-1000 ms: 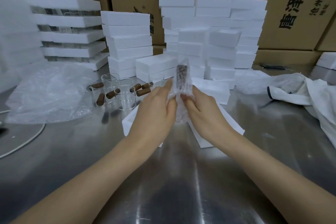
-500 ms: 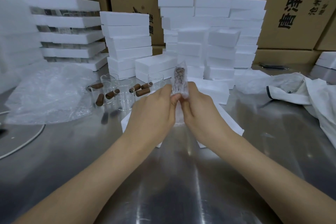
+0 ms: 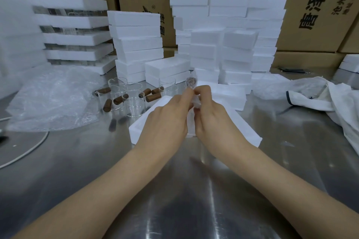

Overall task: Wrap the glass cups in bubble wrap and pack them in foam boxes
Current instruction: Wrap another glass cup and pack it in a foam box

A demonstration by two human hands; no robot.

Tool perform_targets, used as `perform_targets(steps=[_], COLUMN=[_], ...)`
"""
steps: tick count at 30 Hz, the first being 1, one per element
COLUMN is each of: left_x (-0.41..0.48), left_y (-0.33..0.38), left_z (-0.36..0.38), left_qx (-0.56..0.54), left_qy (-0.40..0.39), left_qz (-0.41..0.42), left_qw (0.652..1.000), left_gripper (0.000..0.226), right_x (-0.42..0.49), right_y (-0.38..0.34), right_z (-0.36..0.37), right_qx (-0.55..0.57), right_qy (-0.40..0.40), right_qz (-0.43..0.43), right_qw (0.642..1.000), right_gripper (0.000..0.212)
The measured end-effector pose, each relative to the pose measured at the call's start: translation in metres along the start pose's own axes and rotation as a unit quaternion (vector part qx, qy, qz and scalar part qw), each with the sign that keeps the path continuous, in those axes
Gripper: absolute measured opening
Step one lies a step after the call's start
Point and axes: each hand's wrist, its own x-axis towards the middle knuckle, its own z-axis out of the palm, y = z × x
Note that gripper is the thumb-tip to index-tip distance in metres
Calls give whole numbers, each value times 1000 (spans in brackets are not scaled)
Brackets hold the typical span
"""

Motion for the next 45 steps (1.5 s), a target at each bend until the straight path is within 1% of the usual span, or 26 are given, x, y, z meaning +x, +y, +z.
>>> perform_targets(steps=[2, 4, 5, 7, 8, 9, 11, 13, 17, 21, 23, 25, 26, 28, 29, 31, 32, 33, 35, 36, 38, 40, 42, 43, 45], left_x=[0, 0, 0, 3, 4, 5, 6, 6, 9, 10, 12, 14, 14, 14, 13, 12, 11, 11, 11, 12, 17, 19, 18, 17, 15], left_y=[-2, -2, -2, -3, -4, -5, -7, -8, -14, -18, -20, -22, -23, -22, -21, -20, -18, -16, -14, -14, -18, -24, -23, -23, -22], left_z=[1, 2, 3, 3, 3, 3, 1, 0, -2, -4, -5, -6, -6, -7, -7, -7, -8, -9, -12, -13, -16, -19, -20, -19, -17], left_qx=[3, -43, -88, -186, -219, -231, -205, -169, -73, -54, -42, -25, -16, -2, 10, 24, 26, 23, -54, -106, -176, -175, -137, -114, -69], left_qy=[14, 36, 40, 31, 17, 4, -9, 7, 30, 47, 52, 46, 40, 30, 29, 39, 41, 45, 74, 86, 63, 22, -3, -12, -9], left_qz=[9, 8, -5, -61, -94, -111, -84, -60, -70, -72, -67, -60, -59, -53, -44, -25, -15, -9, -23, -50, -114, -103, -77, -77, -84], left_qw=[1000, 998, 995, 980, 971, 967, 975, 984, 994, 995, 996, 997, 997, 998, 999, 999, 999, 999, 996, 989, 976, 979, 988, 990, 994], left_gripper=[15, 16, 22, 41, 46, 46, 34, 30, 22, 24, 25, 24, 23, 22, 22, 24, 25, 25, 23, 28, 38, 28, 54, 58, 56], right_x=[0, 2, 3, 6, 7, 7, 7, 6, 2, 0, 3, 7, 9, 13, 15, 18, 19, 20, 22, 23, 25, 26, 26, 25, 22], right_y=[1, 2, 3, 4, 5, 5, 5, 6, 4, 2, 2, 5, 6, 13, 15, 17, 17, 18, 21, 23, 28, 33, 34, 33, 29], right_z=[-1, -2, -3, -6, -7, -8, -9, -6, 2, 4, 2, -4, -9, -19, -22, -26, -27, -26, -24, -25, -28, -31, -30, -28, -23], right_qx=[7, 53, 94, 175, 191, 190, 168, 131, 94, 114, 175, 237, 232, 172, 155, 190, 228, 267, 321, 339, 380, 410, 410, 399, 362], right_qy=[14, 32, 44, 68, 81, 93, 110, 103, 74, 53, 43, 45, 47, 52, 57, 49, 34, 26, 44, 67, 113, 138, 143, 139, 129], right_qz=[-10, 10, 31, 72, 78, 73, 48, 40, 40, 46, 59, 83, 95, 106, 104, 98, 101, 110, 148, 169, 208, 221, 209, 196, 170], right_qw=[1000, 998, 994, 980, 975, 975, 978, 985, 992, 991, 982, 967, 967, 978, 981, 976, 968, 957, 935, 923, 894, 874, 876, 885, 907], right_gripper=[16, 22, 26, 28, 28, 28, 32, 33, 30, 30, 23, 21, 21, 26, 25, 10, 5, 9, 16, 18, 19, 20, 19, 18, 16])
